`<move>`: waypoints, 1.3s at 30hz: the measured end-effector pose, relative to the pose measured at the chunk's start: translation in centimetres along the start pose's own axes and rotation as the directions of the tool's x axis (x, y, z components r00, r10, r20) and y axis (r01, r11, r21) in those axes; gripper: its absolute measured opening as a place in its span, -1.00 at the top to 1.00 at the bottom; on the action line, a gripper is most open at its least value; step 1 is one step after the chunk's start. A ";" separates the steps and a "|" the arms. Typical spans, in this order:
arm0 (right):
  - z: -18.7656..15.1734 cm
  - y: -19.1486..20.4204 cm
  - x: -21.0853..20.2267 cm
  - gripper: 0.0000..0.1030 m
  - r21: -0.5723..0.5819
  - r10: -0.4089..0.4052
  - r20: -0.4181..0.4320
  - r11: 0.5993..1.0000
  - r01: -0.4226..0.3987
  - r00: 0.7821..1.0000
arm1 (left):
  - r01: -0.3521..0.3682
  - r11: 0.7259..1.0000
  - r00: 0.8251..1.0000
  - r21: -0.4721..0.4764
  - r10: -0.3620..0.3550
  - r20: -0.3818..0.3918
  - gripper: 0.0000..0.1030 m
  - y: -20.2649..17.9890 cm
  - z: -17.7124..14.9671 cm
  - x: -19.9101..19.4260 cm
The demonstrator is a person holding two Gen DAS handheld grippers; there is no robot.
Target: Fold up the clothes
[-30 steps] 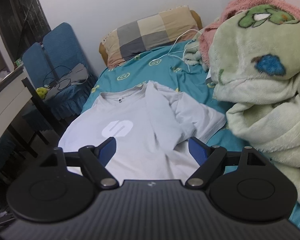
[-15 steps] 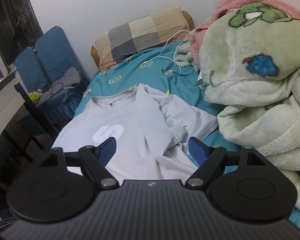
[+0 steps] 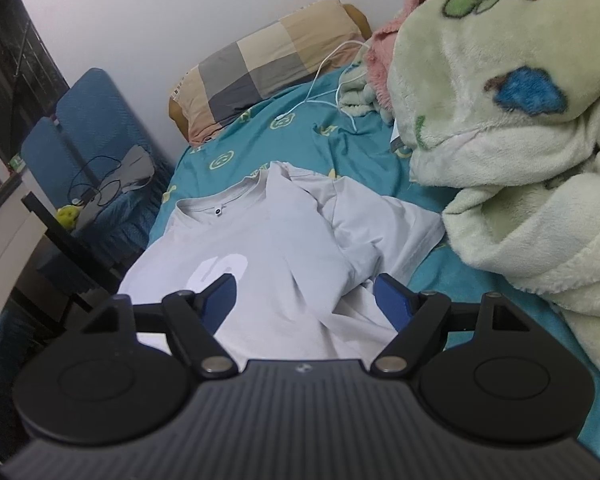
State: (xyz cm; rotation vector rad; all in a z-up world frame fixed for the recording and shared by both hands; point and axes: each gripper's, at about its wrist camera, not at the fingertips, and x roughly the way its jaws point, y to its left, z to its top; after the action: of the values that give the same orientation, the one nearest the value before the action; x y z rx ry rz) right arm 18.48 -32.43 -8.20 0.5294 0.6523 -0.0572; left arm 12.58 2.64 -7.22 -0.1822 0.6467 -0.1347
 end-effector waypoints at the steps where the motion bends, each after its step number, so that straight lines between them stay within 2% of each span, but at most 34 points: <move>1: 0.5 -0.4 0.5 -0.53 0.015 0.002 -0.010 1.000 -0.002 1.000 | 0.002 1.000 1.000 -0.007 -0.002 -0.002 -0.99 0.1 0.0 0.1; 4: 2.4 -2.4 2.8 -0.52 0.059 -0.024 -0.029 0.998 0.025 0.999 | 0.009 1.000 1.000 -0.028 -0.009 -0.012 -0.99 0.3 0.1 0.5; 6: 3.2 -4.3 4.9 -0.40 0.105 -0.048 -0.056 0.993 0.054 0.997 | 0.015 0.999 1.000 -0.045 -0.017 -0.026 -0.99 0.5 0.1 1.0; 10: 3.5 -7.7 8.9 -0.34 0.203 -0.083 -0.104 0.974 0.103 0.991 | 0.020 0.996 0.998 -0.089 -0.025 -0.054 -0.99 1.1 0.2 2.3; 15: 2.5 -9.1 12.7 -0.31 0.284 -0.133 -0.097 0.946 0.155 0.986 | 0.003 0.991 0.996 -0.135 -0.015 -0.090 -0.99 2.2 0.4 4.7; 22: 1.4 -9.5 17.0 -0.33 0.263 -0.288 -0.048 0.920 0.291 0.956 | -0.001 0.974 0.992 -0.227 -0.027 -0.121 -0.99 4.1 0.4 7.0; 26: 1.6 -9.5 18.5 -0.34 0.240 -0.283 -0.001 0.931 0.275 0.959 | -0.005 0.965 0.991 -0.264 -0.031 -0.132 -0.99 4.9 0.3 7.9; 28: 2.2 -9.2 19.0 0.31 0.223 -0.254 0.005 0.943 0.247 0.967 | -0.001 0.963 0.991 -0.269 -0.034 -0.126 -0.99 5.0 0.3 7.9; 29: 2.6 -8.8 19.2 0.77 0.203 -0.250 -0.004 0.948 0.246 0.968 | -0.001 0.963 0.992 -0.271 -0.033 -0.124 -0.99 5.0 0.3 7.9; 31: 3.7 -7.6 19.1 0.84 0.163 -0.252 -0.009 0.954 0.250 0.968 | 0.000 0.962 0.993 -0.272 -0.033 -0.115 -0.99 5.0 0.4 7.6; 34: 6.0 -5.4 17.4 0.85 0.059 -0.295 0.078 0.955 0.291 0.952 | 0.004 0.964 0.996 -0.266 -0.028 -0.089 -0.99 4.9 0.7 6.7; 39: 10.3 -3.3 15.5 0.86 -0.080 -0.421 0.153 0.897 0.436 0.894 | 0.007 0.967 0.999 -0.253 -0.019 -0.042 -0.99 4.7 1.5 5.4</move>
State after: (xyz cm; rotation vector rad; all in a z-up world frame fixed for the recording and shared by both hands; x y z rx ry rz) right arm 35.95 -38.58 -11.96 0.2609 0.6290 -0.4677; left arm 18.09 6.43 -10.22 -0.4307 0.7063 -0.0684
